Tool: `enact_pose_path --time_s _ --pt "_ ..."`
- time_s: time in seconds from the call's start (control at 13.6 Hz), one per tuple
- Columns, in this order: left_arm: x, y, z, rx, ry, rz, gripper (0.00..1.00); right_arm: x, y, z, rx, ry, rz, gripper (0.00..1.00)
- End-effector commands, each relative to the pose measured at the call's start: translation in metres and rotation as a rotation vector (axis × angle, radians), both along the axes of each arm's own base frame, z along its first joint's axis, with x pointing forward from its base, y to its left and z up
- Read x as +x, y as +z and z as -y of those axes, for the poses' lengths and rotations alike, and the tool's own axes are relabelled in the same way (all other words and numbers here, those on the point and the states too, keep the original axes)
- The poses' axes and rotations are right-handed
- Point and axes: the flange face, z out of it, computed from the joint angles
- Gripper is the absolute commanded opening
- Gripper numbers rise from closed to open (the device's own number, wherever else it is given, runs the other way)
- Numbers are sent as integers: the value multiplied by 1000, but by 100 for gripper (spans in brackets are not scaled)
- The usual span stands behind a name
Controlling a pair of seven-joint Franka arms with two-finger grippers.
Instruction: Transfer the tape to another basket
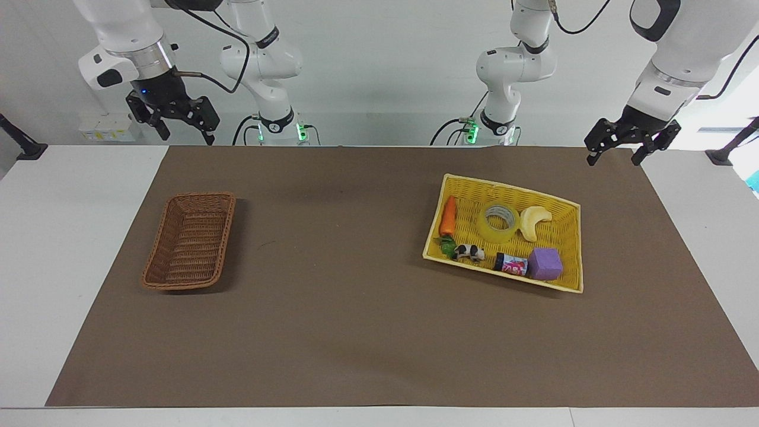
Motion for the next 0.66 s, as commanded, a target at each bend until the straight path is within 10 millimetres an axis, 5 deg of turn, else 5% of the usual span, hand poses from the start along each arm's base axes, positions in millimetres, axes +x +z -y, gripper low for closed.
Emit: enact_pose_path --time_s 0.0,0.59 --pt "-12 9 12 15 -15 -14 100 -2 1 2 16 3 6 100" --pt "-10 9 21 2 -22 -4 100 -2 1 1 16 4 6 100"
